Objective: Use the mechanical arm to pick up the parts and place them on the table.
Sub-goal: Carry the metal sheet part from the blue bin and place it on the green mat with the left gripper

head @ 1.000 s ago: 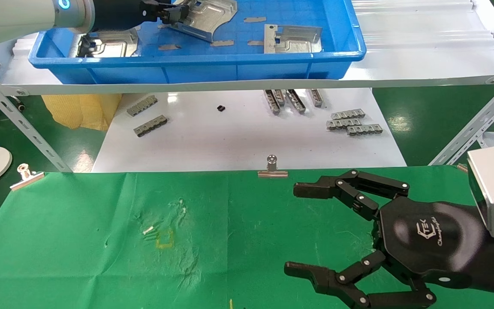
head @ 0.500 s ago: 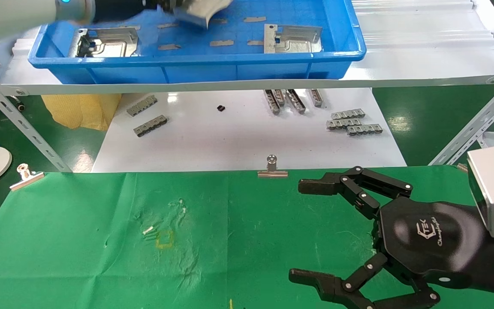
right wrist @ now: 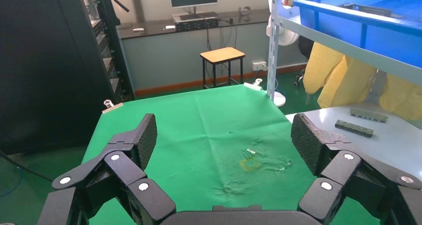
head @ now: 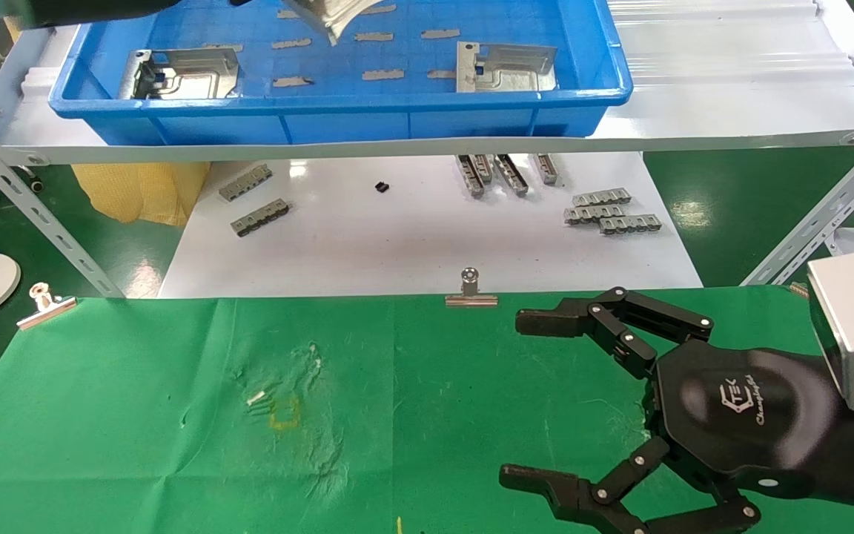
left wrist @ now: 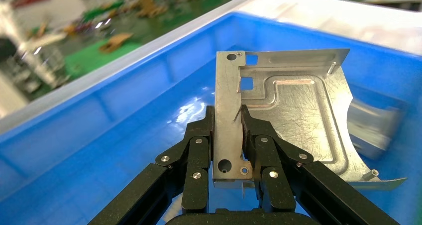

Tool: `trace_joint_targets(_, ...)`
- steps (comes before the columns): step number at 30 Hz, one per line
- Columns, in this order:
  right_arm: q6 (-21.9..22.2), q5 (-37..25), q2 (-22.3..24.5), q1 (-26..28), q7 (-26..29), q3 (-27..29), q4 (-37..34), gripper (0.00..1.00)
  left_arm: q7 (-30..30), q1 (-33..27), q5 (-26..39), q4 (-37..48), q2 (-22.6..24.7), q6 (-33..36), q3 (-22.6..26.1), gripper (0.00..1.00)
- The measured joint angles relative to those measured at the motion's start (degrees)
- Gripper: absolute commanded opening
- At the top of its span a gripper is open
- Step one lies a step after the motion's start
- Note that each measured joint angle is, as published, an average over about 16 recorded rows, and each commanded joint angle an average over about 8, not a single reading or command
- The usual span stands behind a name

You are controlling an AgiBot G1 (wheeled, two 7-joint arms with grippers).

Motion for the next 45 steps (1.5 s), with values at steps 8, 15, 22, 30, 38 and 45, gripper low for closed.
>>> trace_joint_targets(8, 0.0, 0.0, 0.0, 0.0, 0.0, 0.0, 0.0, 1.0, 13.8, 6.0, -6.0, -4.3, -8.4, 16.7, -1.8, 0.0)
trace_joint_targets(15, 0.0, 0.0, 0.0, 0.0, 0.0, 0.0, 0.0, 1.0, 24.6, 14.2, -7.9, -10.6, -14.4, 23.3, 1.8, 0.0)
trace_joint_targets(22, 0.0, 0.0, 0.0, 0.0, 0.0, 0.0, 0.0, 1.0, 32.5, 20.8, -5.7, -13.6, -16.5, 22.9, 8.3, 0.0)
trace_joint_targets(30, 0.0, 0.0, 0.0, 0.0, 0.0, 0.0, 0.0, 1.0, 39.5, 22.8, -2.5, -8.9, -14.6, 22.1, 13.0, 0.0)
trace_joint_targets(38, 0.0, 0.0, 0.0, 0.0, 0.0, 0.0, 0.0, 1.0, 45.4, 22.7, -2.8, -2.6, -11.8, 21.8, 13.8, 0.05)
trace_joint_targets(45, 0.0, 0.0, 0.0, 0.0, 0.0, 0.0, 0.0, 1.0, 49.6, 22.1, -3.2, 2.5, -9.5, 20.9, 14.0, 0.66)
